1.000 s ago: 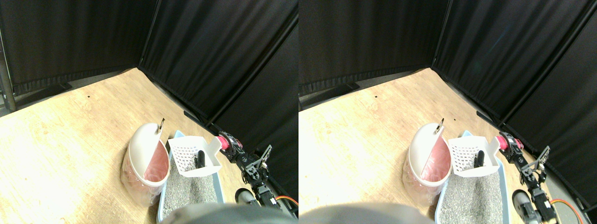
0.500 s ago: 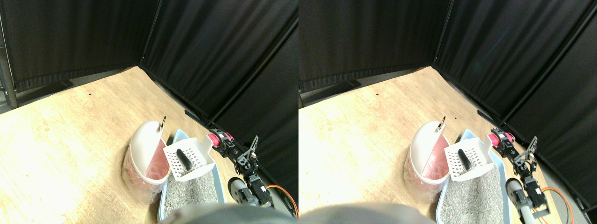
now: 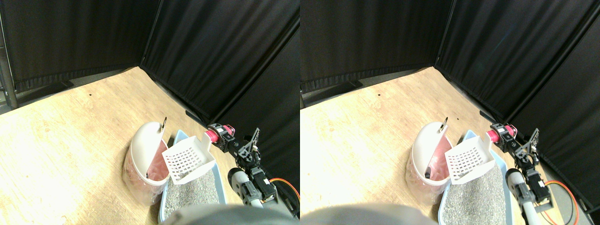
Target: Scoop (unimanual)
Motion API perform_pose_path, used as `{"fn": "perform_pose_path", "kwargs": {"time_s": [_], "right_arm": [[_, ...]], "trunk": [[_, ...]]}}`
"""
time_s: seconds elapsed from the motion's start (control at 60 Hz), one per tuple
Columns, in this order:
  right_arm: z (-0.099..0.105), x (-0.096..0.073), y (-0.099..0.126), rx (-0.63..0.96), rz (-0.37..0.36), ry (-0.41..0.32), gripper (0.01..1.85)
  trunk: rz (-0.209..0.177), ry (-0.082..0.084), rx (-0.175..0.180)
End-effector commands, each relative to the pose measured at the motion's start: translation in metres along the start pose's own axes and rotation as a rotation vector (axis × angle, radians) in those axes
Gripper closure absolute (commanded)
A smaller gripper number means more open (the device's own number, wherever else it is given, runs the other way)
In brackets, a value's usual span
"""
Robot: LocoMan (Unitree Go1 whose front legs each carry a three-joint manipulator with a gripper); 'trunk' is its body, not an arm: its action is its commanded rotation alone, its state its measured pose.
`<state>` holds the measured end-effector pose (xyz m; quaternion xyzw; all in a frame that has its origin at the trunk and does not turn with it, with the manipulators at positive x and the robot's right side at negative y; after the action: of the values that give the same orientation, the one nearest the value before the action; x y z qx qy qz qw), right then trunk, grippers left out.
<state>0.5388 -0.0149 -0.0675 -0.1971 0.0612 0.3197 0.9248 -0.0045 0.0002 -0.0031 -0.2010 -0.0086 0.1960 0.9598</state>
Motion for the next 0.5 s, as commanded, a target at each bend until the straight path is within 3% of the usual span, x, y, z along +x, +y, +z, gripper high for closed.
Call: {"fn": "perform_pose_path", "kwargs": {"time_s": [0.017, 0.333, 0.5], "right_arm": [[0.013, -0.002, 0.0, -0.012, -0.014, -0.047, 1.8], [0.001, -0.006, -0.009, 0.072, -0.035, -0.066, 1.8], [-0.014, -0.026, -0.023, 0.157, -0.079, -0.168, 1.8]], "trunk": [[0.013, 0.008, -0.055], [-0.014, 0.011, -0.028], [-0.059, 0.016, 0.011]]}}
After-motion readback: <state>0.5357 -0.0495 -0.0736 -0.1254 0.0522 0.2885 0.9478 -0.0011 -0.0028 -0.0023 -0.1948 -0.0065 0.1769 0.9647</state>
